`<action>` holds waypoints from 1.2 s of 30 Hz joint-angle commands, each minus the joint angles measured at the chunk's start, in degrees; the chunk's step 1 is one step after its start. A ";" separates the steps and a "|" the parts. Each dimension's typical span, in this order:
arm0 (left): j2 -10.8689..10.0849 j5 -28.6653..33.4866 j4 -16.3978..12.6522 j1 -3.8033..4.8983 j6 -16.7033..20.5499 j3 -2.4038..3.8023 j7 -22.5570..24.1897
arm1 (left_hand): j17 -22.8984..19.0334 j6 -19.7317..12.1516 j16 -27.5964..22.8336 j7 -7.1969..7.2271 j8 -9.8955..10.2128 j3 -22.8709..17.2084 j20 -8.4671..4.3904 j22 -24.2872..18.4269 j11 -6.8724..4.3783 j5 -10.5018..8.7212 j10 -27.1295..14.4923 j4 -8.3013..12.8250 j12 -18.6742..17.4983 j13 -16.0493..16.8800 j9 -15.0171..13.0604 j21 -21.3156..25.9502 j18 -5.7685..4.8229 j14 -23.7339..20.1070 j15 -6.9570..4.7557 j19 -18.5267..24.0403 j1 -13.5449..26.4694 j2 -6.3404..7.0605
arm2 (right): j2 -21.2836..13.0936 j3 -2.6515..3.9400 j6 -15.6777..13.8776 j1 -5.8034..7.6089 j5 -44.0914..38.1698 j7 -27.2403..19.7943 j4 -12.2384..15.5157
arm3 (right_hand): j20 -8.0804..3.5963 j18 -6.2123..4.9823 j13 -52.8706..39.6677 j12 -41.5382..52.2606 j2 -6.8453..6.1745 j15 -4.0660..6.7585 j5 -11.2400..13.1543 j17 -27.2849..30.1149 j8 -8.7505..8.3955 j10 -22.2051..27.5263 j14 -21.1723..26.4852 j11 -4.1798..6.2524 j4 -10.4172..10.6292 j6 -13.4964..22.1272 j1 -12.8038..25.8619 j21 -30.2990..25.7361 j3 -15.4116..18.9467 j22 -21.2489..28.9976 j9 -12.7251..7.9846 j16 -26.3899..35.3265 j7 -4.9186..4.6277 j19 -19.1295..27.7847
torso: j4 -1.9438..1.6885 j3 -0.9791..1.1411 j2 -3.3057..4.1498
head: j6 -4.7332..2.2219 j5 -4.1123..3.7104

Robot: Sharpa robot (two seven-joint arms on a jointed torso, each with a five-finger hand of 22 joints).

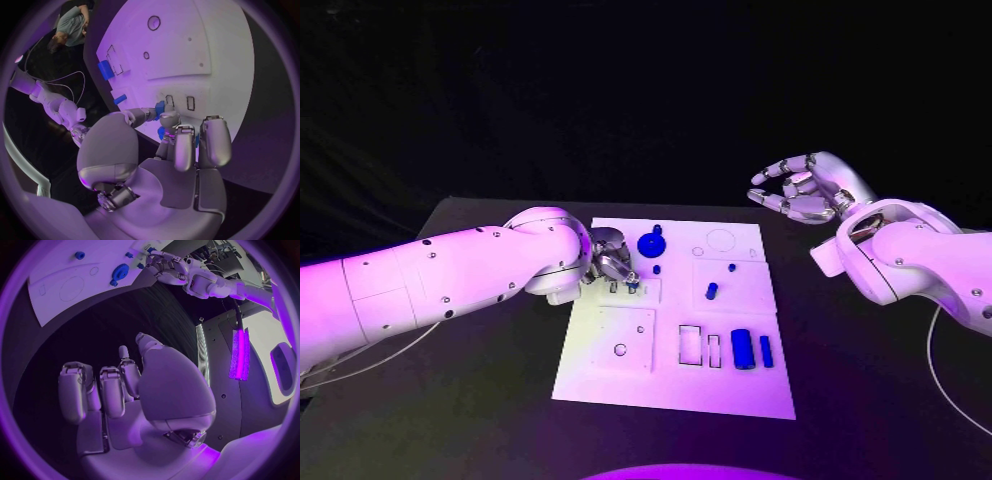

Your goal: Assemble the parts on the task board

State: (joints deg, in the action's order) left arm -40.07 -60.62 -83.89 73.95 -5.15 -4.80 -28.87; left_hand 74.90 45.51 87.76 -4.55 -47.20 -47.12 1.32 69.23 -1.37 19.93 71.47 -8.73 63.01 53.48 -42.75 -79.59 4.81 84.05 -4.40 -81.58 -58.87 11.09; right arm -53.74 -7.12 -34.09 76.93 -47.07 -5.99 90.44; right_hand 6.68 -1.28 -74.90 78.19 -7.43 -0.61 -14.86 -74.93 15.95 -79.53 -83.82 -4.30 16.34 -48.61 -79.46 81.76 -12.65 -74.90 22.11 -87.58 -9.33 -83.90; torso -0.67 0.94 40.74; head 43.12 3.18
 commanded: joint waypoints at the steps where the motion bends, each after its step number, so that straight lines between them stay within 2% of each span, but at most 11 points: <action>1: 0.29 -2.04 -0.06 -0.03 -2.59 0.01 -0.29 | 12.53 1.10 0.25 1.47 -0.44 -9.98 -0.35 0.33 0.10 0.42 0.51 10.12 0.48 0.29 -4.53 -0.29 -0.72 5.17 -0.36 -0.29 0.44 -0.04 | 0.03 0.00 -0.03 -0.04 -0.68 -0.04 0.11 | -0.48 -1.03 -2.87 -0.26 -0.25 0.40 -0.15 -7.57 0.19 0.37 -4.39 -0.14 -0.02 0.07 0.20 -0.35 -0.43 -8.30 -0.06 0.29 0.01 -0.97 | -0.01 0.05 -0.02 | 0.11 0.08; 12: 0.75 -4.21 0.29 -0.06 -4.92 0.00 -0.72 | 12.55 1.20 0.30 1.75 -1.18 -9.82 -0.48 0.27 -0.12 0.69 1.33 10.00 1.68 1.32 -4.82 -0.25 -0.70 5.21 -0.54 -0.28 1.10 -0.01 | 0.02 -0.01 0.01 -0.05 -0.69 -0.03 0.18 | -0.48 -1.03 -2.87 -0.26 -0.25 0.40 -0.15 -7.57 0.19 0.37 -4.39 -0.14 -0.02 0.07 0.20 -0.35 -0.43 -8.30 -0.06 0.29 0.01 -0.97 | -0.04 0.04 -0.02 | 0.22 0.22; 15: 0.95 -4.25 0.57 -0.12 -4.93 -0.01 -0.77 | 12.43 1.22 0.21 1.81 -1.36 -9.73 -0.52 0.18 -0.18 0.67 1.40 9.89 1.79 1.33 -4.89 -0.20 -0.67 5.18 -0.57 -0.25 1.29 -0.04 | 0.03 -0.01 0.00 -0.06 -0.69 -0.02 0.20 | -0.48 -1.03 -2.85 -0.28 -0.28 0.41 -0.29 -7.60 0.24 0.39 -4.39 -0.14 0.01 0.05 0.30 -0.36 -0.46 -8.30 -0.07 0.29 0.02 -0.97 | -0.01 0.03 0.04 | -0.31 0.30; 18: 1.18 -4.39 0.88 -0.27 -4.85 -0.01 -0.80 | 12.44 1.24 0.22 1.85 -1.46 -9.69 -0.53 0.16 -0.21 0.67 1.45 9.85 1.86 1.36 -4.93 -0.18 -0.67 5.18 -0.60 -0.24 1.36 -0.06 | 0.03 -0.01 0.01 -0.09 -0.69 -0.02 0.19 | -0.48 -1.03 -2.85 -0.28 -0.28 0.41 -0.29 -7.60 0.24 0.39 -4.39 -0.14 0.01 0.05 0.30 -0.36 -0.46 -8.30 -0.07 0.29 0.02 -0.97 | 0.01 0.03 0.02 | -0.40 0.37; 21: 1.46 -4.62 1.18 -0.46 -4.78 -0.02 -0.83 | 12.47 1.26 0.25 1.92 -1.62 -9.64 -0.57 0.22 -0.27 0.66 1.55 9.81 2.00 1.45 -4.99 -0.20 -0.68 5.19 -0.64 -0.27 1.47 -0.08 | 0.02 -0.01 0.02 -0.11 -0.67 -0.04 0.21 | -0.48 -1.03 -2.85 -0.28 -0.28 0.41 -0.29 -7.60 0.24 0.39 -4.39 -0.14 0.01 0.05 0.30 -0.36 -0.46 -8.30 -0.07 0.29 0.02 -0.97 | 0.05 0.03 0.00 | -0.10 0.49; 36: 1.73 -6.13 1.49 -0.73 -4.61 -0.03 -0.92 | 12.51 1.30 0.29 2.01 -1.82 -9.65 -0.61 0.38 -0.35 0.68 1.68 9.79 2.18 1.57 -5.06 -0.28 -0.71 5.21 -0.70 -0.34 1.51 -0.19 | 0.02 -0.01 0.02 -0.25 -0.62 -0.18 0.22 | -0.49 -1.03 -2.86 -0.26 -0.24 0.42 -0.43 -7.58 0.37 0.36 -4.39 -0.12 0.12 -0.06 0.59 -0.37 -0.51 -8.31 -0.06 0.31 0.04 -0.98 | -0.06 0.05 0.04 | 0.24 0.37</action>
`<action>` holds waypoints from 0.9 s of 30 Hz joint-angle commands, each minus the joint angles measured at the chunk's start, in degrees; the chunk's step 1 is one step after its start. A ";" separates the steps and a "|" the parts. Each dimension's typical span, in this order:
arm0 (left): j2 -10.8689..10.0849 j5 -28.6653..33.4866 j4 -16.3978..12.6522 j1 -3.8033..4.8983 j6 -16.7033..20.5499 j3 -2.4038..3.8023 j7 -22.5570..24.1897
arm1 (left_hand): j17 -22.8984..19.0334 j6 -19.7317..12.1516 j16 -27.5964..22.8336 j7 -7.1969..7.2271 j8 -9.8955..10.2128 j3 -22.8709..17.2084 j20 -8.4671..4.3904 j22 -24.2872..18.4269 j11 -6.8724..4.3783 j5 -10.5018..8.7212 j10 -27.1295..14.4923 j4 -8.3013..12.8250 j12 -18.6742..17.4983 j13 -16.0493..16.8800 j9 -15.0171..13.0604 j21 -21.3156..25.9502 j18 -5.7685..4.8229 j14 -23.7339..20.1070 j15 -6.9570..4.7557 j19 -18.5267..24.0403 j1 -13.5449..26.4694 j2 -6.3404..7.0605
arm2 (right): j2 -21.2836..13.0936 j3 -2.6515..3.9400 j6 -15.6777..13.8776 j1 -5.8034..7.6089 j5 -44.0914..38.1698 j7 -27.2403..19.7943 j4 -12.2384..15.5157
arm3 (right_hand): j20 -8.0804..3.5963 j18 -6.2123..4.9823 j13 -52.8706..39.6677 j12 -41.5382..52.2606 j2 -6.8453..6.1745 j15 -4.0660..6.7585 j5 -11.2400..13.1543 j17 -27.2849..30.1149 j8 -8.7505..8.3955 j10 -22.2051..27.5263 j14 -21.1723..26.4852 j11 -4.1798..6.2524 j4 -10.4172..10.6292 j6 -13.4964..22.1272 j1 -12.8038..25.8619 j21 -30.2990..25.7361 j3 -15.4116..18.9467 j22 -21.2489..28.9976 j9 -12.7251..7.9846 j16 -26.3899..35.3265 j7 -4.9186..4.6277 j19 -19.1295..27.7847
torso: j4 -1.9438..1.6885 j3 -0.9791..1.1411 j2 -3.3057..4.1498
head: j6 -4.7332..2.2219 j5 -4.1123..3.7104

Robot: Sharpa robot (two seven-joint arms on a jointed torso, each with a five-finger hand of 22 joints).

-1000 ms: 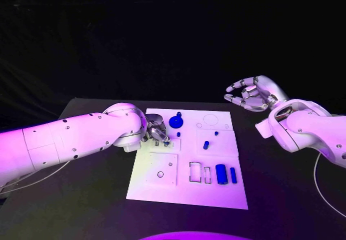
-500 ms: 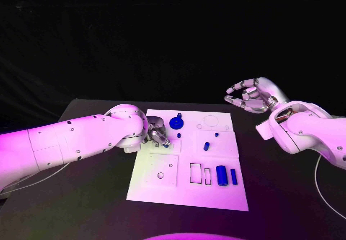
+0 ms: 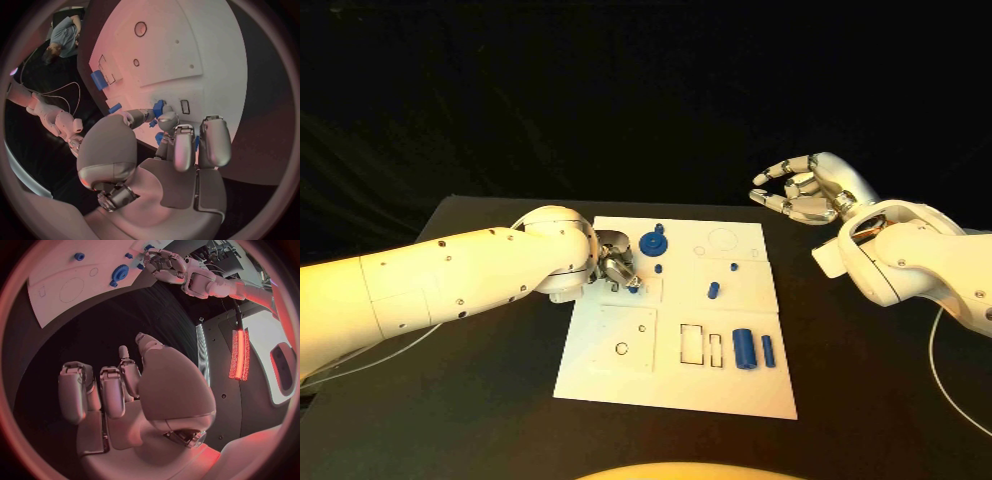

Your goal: Assemble the parts on the task board

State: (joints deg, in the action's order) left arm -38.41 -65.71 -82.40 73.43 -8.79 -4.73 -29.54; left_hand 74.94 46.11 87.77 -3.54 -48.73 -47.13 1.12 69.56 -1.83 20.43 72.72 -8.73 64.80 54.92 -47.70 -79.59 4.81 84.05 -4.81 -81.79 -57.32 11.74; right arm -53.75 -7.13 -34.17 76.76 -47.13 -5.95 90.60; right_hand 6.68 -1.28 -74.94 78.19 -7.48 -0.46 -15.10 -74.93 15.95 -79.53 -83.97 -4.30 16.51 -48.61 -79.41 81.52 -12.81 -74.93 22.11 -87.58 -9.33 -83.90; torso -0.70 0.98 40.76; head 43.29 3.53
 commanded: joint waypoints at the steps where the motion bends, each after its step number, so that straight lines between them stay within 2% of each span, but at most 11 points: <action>1: 0.05 -1.10 -0.02 -0.21 -1.02 -0.11 -0.26 | 12.48 0.70 0.28 1.00 -0.29 -9.65 -0.41 0.04 0.11 0.17 0.43 9.79 0.38 0.13 -0.11 -0.28 -0.72 5.21 -0.29 -0.13 -0.04 -0.83 | 0.05 0.00 0.10 -0.09 -0.56 -0.23 0.05 | -0.49 -1.03 -2.83 -0.26 -0.19 0.28 -0.19 -7.58 0.37 0.37 -4.25 -0.12 -0.04 -0.06 0.54 -0.13 -0.34 -8.29 -0.07 0.31 0.04 -0.98 | -0.04 0.01 0.02 | 0.11 0.04; 7: -0.13 -1.50 -0.20 -0.28 -0.69 -0.11 -0.25 | 12.55 0.74 0.34 1.06 -0.43 -9.66 -0.44 0.18 0.05 0.17 0.58 9.83 0.59 0.32 -0.16 -0.35 -0.74 5.24 -0.35 -0.19 -0.04 -0.86 | 0.05 0.00 0.10 -0.21 -0.52 -0.31 0.04 | -0.49 -1.03 -2.83 -0.26 -0.19 0.28 -0.19 -7.58 0.37 0.37 -4.25 -0.12 -0.04 -0.06 0.54 -0.13 -0.34 -8.29 -0.07 0.31 0.04 -0.98 | 0.05 -0.01 -0.03 | 0.14 0.15; 13: -0.57 -1.68 -0.79 -0.45 1.71 -0.10 -0.08 | 12.64 0.83 0.41 1.20 -0.69 -9.79 -0.49 0.50 -0.08 0.24 0.88 9.99 0.97 0.68 -0.20 -0.51 -0.81 5.27 -0.46 -0.35 -0.11 -0.89 | -0.01 0.00 0.08 -0.26 -0.50 -0.35 0.06 | -0.51 -1.04 -2.82 -0.26 -0.12 0.30 -0.32 -7.62 0.50 0.36 -4.26 -0.10 0.02 -0.16 0.85 -0.20 -0.40 -8.24 -0.06 0.31 0.08 -0.96 | 0.04 -0.03 0.00 | 0.20 0.10; 27: -2.77 2.88 -3.59 -1.28 11.59 -0.01 1.01 | 12.63 0.96 0.42 1.31 -0.87 -10.08 -0.58 0.66 -0.20 0.28 0.87 10.13 0.87 0.38 -0.14 -0.60 -0.83 5.27 -0.56 -0.44 -0.20 -0.95 | -0.23 0.00 0.03 -0.30 -0.46 -0.42 0.12 | -0.51 -1.05 -2.83 -0.25 -0.11 0.31 -0.37 -7.58 0.53 0.35 -4.25 -0.09 0.03 -0.17 0.94 -0.22 -0.41 -8.23 -0.07 0.32 0.08 -0.95 | 0.02 0.02 -0.01 | 0.32 -0.11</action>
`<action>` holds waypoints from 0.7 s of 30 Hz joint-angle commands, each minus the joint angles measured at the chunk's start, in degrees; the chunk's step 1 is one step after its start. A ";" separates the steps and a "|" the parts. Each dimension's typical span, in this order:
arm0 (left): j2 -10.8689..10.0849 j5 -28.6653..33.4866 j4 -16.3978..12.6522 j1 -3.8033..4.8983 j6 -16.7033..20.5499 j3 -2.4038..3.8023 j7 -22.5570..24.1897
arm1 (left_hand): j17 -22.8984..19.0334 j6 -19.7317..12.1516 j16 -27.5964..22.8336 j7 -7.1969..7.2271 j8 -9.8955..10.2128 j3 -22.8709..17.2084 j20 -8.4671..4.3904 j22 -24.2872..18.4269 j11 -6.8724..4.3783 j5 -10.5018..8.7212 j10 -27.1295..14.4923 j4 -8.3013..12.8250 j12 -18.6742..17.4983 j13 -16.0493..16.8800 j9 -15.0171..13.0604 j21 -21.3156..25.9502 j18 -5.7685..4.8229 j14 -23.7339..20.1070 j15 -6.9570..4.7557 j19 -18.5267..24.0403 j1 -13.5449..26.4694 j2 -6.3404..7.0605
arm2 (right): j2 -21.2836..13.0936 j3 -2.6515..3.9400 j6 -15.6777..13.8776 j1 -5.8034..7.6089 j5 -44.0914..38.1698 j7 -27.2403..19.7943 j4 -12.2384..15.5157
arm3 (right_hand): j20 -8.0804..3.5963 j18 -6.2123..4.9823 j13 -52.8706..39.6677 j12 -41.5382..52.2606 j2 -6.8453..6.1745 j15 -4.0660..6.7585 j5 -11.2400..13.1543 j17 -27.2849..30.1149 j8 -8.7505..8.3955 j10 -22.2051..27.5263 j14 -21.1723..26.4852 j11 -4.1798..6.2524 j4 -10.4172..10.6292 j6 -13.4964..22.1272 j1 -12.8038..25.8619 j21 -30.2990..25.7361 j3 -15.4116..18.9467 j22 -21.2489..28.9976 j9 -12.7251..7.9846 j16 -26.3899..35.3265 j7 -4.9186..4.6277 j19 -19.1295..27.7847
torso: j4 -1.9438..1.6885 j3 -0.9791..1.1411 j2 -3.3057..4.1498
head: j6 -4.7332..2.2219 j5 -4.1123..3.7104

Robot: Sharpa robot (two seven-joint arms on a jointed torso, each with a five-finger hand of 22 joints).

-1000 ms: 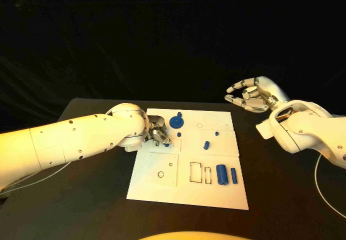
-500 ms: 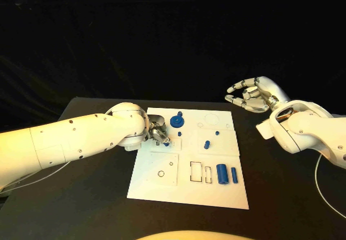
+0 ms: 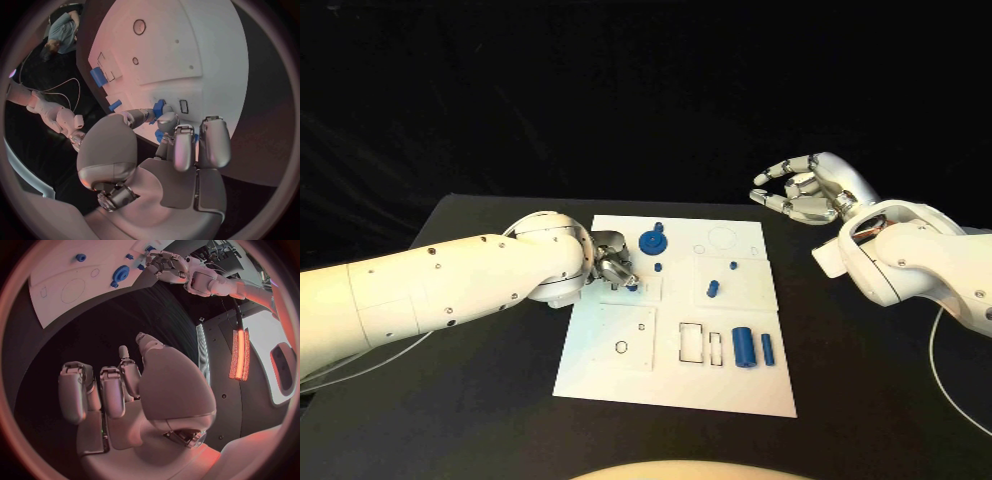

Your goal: Assemble the parts on the task board

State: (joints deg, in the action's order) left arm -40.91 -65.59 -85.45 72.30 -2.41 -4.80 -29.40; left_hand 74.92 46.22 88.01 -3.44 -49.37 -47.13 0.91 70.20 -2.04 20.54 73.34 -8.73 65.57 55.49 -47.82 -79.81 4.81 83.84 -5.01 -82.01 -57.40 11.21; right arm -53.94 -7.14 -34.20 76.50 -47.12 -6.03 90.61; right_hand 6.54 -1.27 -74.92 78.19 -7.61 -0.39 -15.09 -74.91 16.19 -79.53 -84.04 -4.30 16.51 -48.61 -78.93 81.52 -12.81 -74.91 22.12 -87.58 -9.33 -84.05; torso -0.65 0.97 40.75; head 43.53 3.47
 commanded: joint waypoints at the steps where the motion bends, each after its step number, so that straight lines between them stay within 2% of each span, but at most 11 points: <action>1: -0.53 3.11 -0.78 -0.27 6.17 0.09 1.08 | 12.66 0.86 0.19 1.22 -0.24 -10.13 -0.40 -0.01 0.00 0.15 0.29 10.14 0.14 -0.13 -0.01 -0.36 -0.82 5.49 -0.37 -0.22 -0.15 -0.43 | -0.09 0.00 0.06 -0.04 -0.47 -0.34 0.12 | -0.37 -1.05 -2.84 -0.26 0.02 0.23 -0.38 -7.59 0.29 0.35 -4.18 -0.09 0.03 -0.17 0.46 -0.23 -0.41 -8.25 -0.07 0.32 0.08 -0.80 | -0.04 0.04 0.00 | 0.12 -0.13; 8: -1.54 3.87 -1.43 -0.61 8.18 0.13 1.42 | 12.71 0.89 0.23 1.24 -0.27 -10.24 -0.44 -0.05 -0.02 0.10 0.29 10.17 0.13 -0.16 0.03 -0.34 -0.81 5.50 -0.39 -0.21 -0.21 -0.45 | -0.20 0.00 0.04 -0.05 -0.45 -0.36 0.13 | -0.37 -1.06 -2.83 -0.26 0.05 0.24 -0.43 -7.55 0.33 0.35 -4.17 -0.08 0.05 -0.18 0.62 -0.25 -0.43 -8.23 -0.08 0.34 0.09 -0.80 | -0.03 0.05 -0.01 | 0.31 -0.31; 12: -1.69 3.92 -1.43 -0.74 7.38 0.13 1.27 | 12.73 0.90 0.24 1.25 -0.28 -10.30 -0.47 0.05 -0.04 0.06 0.29 10.19 0.11 -0.19 0.06 -0.39 -0.83 5.50 -0.41 -0.26 -0.25 -0.47 | -0.19 0.00 0.06 -0.08 -0.42 -0.36 0.09 | -0.37 -1.06 -2.83 -0.26 0.05 0.24 -0.43 -7.55 0.33 0.35 -4.17 -0.08 0.05 -0.18 0.62 -0.25 -0.43 -8.23 -0.08 0.34 0.09 -0.80 | -0.09 0.04 0.01 | 0.49 -0.37; 21: -1.00 2.45 -0.75 -0.93 5.62 0.12 0.81 | 12.70 0.91 0.23 1.26 -0.28 -10.37 -0.49 0.03 -0.05 0.01 0.17 10.20 -0.09 -0.48 0.10 -0.38 -0.83 5.50 -0.43 -0.25 -0.30 -0.50 | -0.13 0.00 0.11 -0.14 -0.39 -0.39 0.07 | -0.37 -1.06 -2.83 -0.26 0.05 0.24 -0.43 -7.55 0.33 0.35 -4.17 -0.08 0.05 -0.18 0.62 -0.25 -0.43 -8.23 -0.08 0.34 0.09 -0.80 | 0.03 0.03 -0.01 | 0.67 -0.21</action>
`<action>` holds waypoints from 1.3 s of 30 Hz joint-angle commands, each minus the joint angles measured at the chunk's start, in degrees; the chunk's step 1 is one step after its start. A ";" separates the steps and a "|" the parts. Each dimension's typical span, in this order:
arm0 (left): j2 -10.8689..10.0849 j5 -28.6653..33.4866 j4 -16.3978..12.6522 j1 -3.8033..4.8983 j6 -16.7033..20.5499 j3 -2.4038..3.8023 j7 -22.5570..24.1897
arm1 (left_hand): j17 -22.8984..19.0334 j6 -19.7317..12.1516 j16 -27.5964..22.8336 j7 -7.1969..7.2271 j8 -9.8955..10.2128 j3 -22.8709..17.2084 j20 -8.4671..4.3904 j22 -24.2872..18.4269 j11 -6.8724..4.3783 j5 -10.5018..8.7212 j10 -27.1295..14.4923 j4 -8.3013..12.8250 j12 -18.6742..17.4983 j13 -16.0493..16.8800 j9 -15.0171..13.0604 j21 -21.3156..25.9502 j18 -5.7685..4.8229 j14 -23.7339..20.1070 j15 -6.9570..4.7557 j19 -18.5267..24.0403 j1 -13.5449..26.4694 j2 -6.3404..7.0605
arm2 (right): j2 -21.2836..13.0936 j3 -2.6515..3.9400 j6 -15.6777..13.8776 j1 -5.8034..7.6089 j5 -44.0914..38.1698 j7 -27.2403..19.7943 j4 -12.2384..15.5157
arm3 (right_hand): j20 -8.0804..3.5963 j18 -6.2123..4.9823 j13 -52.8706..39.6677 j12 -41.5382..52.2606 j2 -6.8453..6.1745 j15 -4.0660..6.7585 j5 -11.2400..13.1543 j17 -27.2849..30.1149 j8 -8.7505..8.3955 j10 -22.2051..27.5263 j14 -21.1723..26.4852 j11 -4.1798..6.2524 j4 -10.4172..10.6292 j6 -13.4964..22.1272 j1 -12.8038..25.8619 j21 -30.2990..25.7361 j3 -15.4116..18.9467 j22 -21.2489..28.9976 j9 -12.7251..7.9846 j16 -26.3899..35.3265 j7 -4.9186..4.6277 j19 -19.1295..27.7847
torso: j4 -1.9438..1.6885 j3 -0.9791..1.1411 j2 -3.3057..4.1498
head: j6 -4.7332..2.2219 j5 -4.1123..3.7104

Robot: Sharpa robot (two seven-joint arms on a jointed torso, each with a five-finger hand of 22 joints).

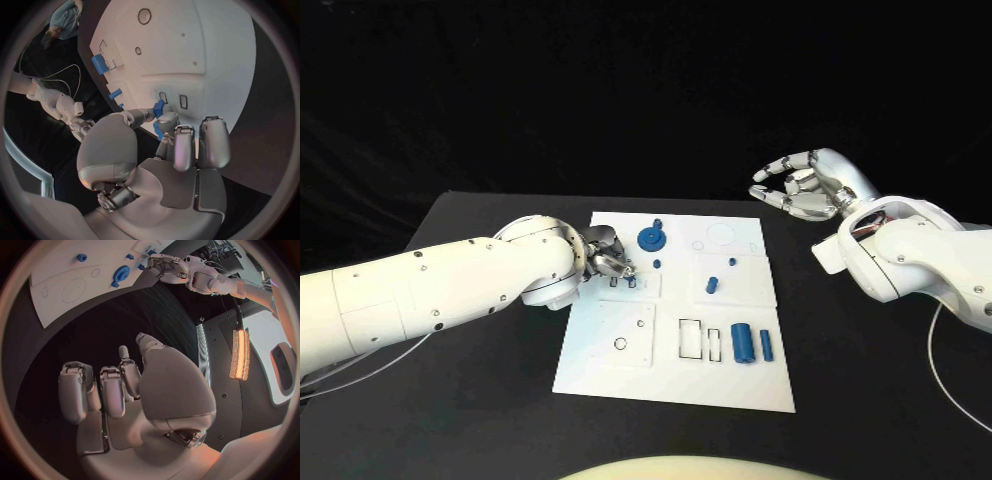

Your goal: Assemble the parts on the task board

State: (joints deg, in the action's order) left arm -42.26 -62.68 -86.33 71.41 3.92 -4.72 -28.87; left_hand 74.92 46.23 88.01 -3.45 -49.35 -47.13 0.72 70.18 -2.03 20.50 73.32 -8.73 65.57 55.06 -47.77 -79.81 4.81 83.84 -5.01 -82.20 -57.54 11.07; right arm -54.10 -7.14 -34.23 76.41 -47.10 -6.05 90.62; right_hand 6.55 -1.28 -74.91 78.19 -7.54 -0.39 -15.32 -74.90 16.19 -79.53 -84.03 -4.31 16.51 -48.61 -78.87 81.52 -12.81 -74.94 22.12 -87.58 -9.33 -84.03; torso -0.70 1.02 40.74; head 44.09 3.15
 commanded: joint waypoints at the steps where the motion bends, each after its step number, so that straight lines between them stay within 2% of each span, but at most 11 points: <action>1: 0.41 -0.52 0.17 -0.05 -0.80 0.03 0.26 | 12.71 0.90 0.23 1.27 -0.30 -10.37 -0.30 0.04 -0.06 0.05 0.19 10.20 -0.08 -0.05 0.05 -0.38 -0.82 5.50 -0.43 -0.06 -0.16 -0.36 | 0.04 0.00 0.14 -0.05 -0.40 -0.37 0.07 | -0.39 -1.05 -2.84 -0.26 -0.02 0.24 -0.21 -7.56 0.34 0.35 -4.17 -0.08 0.05 -0.18 0.56 -0.25 -0.43 -8.20 -0.08 0.35 0.09 -0.81 | 0.08 -0.02 0.00 | 0.11 0.11; 13: 1.41 -2.23 0.68 -0.09 -2.77 0.02 -0.19 | 12.78 0.87 0.28 1.26 -0.30 -10.40 -0.33 0.03 -0.07 -0.05 0.26 10.24 0.00 0.04 0.11 -0.38 -0.82 5.52 -0.45 -0.06 -0.20 -0.32 | 0.02 0.00 0.15 -0.07 -0.40 -0.37 0.13 | -0.40 -1.05 -2.84 -0.26 0.01 0.25 -0.25 -7.58 0.38 0.34 -4.18 -0.07 0.07 -0.18 0.73 -0.23 -0.46 -8.22 -0.09 0.34 0.10 -0.83 | 0.05 0.04 0.02 | 0.18 0.02; 39: 2.01 -4.42 1.69 -0.08 -8.42 0.00 -1.08 | 13.09 0.87 0.53 1.31 -0.40 -9.80 -0.42 0.54 -0.11 -0.38 0.71 10.44 0.44 0.43 0.39 -0.62 -0.94 5.61 -0.50 -0.29 -0.29 0.41 | -0.03 0.00 0.17 -0.07 -0.34 -0.40 0.12 | -0.41 -1.06 -2.83 -0.26 0.08 0.27 -0.31 -7.56 0.45 0.34 -4.18 -0.05 0.07 -0.19 0.99 -0.31 -0.51 -8.17 -0.10 0.36 0.12 -0.80 | 0.02 -0.02 0.00 | 0.63 0.17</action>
State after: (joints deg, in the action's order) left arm -40.35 -66.53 -84.78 71.53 -1.76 -4.52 -29.27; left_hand 74.91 46.25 88.24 -3.46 -49.49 -46.97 0.51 70.68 -2.05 20.28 73.74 -8.58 65.74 55.41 -47.42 -80.26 4.81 84.04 -5.21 -82.41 -57.55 11.06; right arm -54.13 -7.14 -34.23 76.37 -47.07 -6.07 90.68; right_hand 6.56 -1.28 -74.95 78.19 -7.47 -0.40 -15.31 -74.94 16.40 -79.53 -84.03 -4.31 16.66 -48.61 -78.34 81.52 -12.97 -74.91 22.07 -87.58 -9.33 -84.02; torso -0.69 1.02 40.75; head 44.69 3.31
